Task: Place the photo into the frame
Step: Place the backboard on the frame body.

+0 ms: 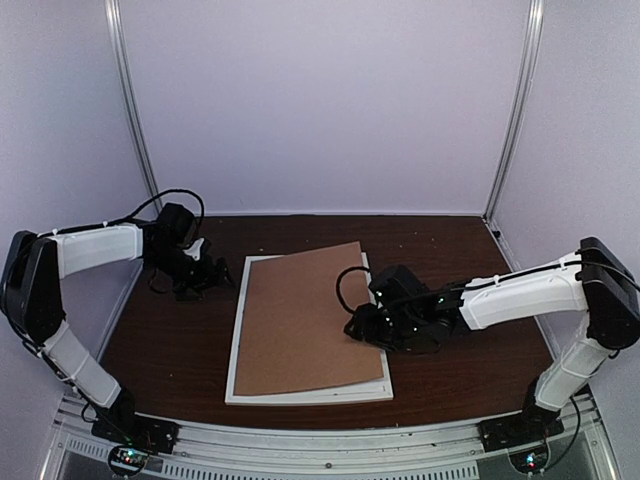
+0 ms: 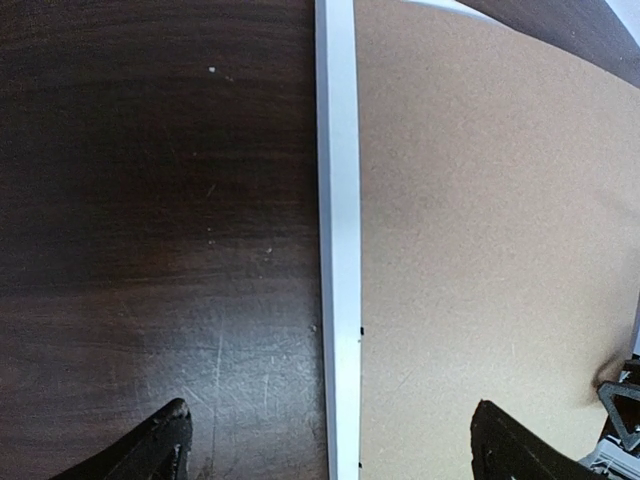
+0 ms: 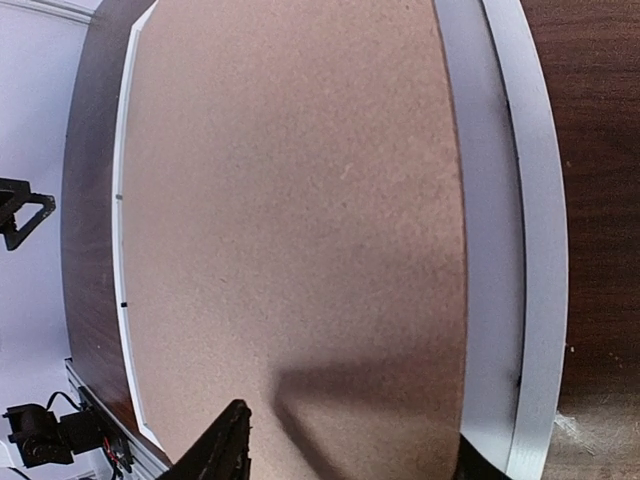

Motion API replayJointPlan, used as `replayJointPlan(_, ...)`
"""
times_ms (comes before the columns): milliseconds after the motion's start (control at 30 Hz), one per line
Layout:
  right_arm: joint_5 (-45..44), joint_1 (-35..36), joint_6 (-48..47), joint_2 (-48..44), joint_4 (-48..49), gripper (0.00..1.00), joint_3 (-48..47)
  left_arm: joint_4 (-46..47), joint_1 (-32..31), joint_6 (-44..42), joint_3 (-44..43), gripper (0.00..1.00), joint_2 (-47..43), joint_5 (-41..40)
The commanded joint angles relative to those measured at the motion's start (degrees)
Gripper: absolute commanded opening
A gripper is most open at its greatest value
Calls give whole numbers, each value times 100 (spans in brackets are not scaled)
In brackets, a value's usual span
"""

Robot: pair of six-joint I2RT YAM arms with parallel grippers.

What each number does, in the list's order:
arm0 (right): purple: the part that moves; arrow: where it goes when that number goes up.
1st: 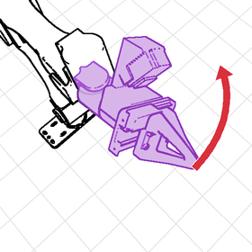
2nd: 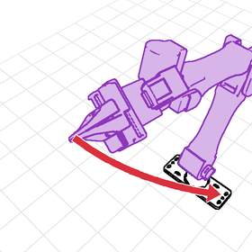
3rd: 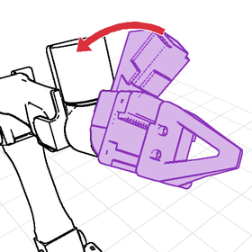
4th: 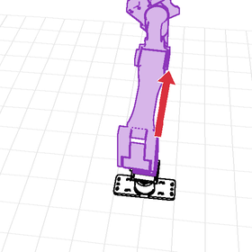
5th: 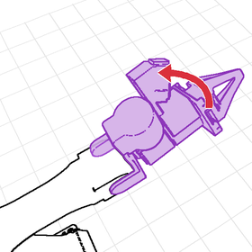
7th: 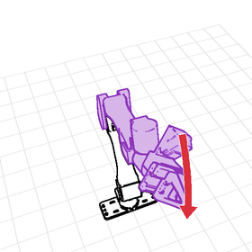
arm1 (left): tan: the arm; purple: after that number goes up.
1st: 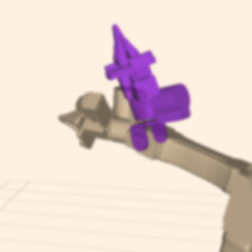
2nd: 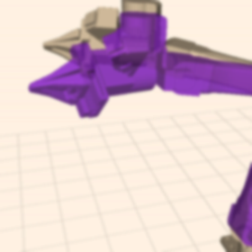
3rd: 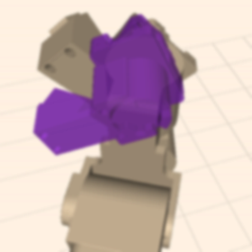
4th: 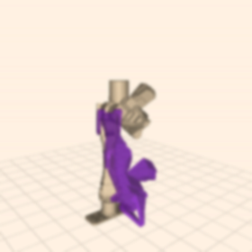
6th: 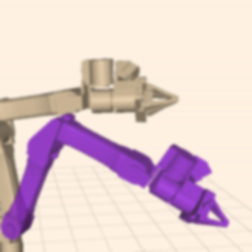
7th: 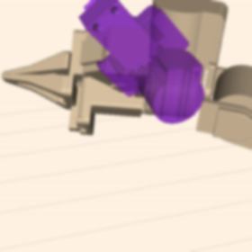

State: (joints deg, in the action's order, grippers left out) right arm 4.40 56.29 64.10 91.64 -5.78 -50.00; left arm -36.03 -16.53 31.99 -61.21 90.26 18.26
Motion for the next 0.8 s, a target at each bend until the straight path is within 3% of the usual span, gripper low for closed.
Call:
replayJointPlan(0,-189,47,-235,90,-330,55,-342,224,36,-92,64,98,85,83)
replayJointPlan(767,-414,31,-624,627,-1566,57,-860,296,36,-124,100,98,270,164)
